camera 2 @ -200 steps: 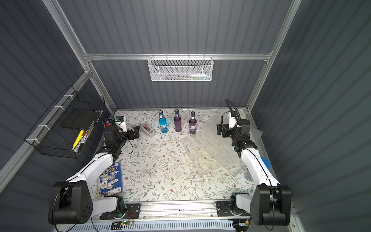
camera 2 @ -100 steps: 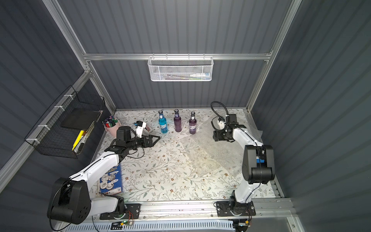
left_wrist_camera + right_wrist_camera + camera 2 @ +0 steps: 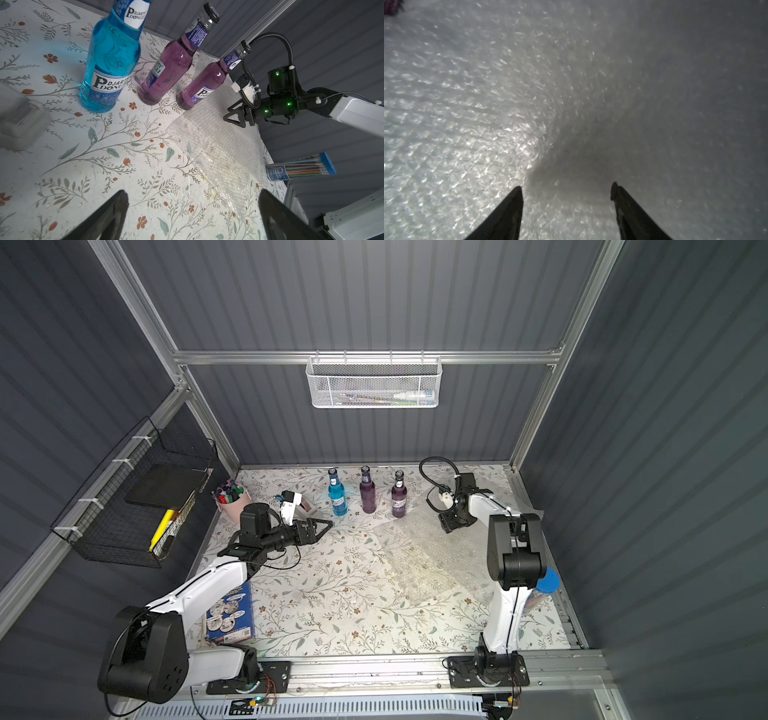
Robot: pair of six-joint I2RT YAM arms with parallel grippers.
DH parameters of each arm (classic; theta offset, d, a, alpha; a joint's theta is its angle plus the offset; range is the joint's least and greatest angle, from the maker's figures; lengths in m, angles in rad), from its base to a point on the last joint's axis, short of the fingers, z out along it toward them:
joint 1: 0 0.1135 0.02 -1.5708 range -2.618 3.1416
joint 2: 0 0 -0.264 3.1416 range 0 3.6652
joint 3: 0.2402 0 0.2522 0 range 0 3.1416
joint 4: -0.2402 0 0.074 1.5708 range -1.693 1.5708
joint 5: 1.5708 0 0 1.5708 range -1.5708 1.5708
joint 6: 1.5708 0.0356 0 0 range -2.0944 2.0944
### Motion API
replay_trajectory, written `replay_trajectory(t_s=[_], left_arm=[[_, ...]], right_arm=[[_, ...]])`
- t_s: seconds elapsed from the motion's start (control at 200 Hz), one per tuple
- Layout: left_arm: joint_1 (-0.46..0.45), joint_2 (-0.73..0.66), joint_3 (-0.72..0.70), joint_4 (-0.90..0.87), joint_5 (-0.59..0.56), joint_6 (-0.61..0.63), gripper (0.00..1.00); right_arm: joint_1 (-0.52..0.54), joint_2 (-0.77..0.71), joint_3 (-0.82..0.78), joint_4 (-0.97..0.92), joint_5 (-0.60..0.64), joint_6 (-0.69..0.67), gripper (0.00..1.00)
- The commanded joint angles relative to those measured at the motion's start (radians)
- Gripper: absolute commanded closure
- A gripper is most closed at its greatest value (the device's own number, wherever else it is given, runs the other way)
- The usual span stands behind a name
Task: Wrap wine bottles in bubble wrap
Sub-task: Pick up the bubble wrap from the bubble wrap.
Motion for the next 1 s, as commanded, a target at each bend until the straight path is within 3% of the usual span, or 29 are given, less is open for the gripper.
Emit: replay_trajectory(t_s=[0.0, 0.35, 0.795, 0.996], left_arm=[[-0.003, 0.007, -0.013, 0.020, 0.025, -0.013, 0.01], [-0.003, -0.004, -0.021, -0.018, 0.020, 0.000, 0.00], [-0.003, 0.002, 0.009, -0.080, 0.023, 0.024, 0.01], [-0.005, -0.022, 0.039, -0.155, 0.002, 0.039, 0.01]], right_arm=[[0.001, 0.022, 0.029, -0.017, 0.020, -0.064, 0.37], [-0.001, 0.033, 0.056, -0.050, 0.025, -0.074, 0.70], [-0.002, -0.141, 0.021, -0.034, 0.037, -0.026, 0.89], [0.010, -0.272, -0.004, -0.117, -0.079, 0.086, 0.97]])
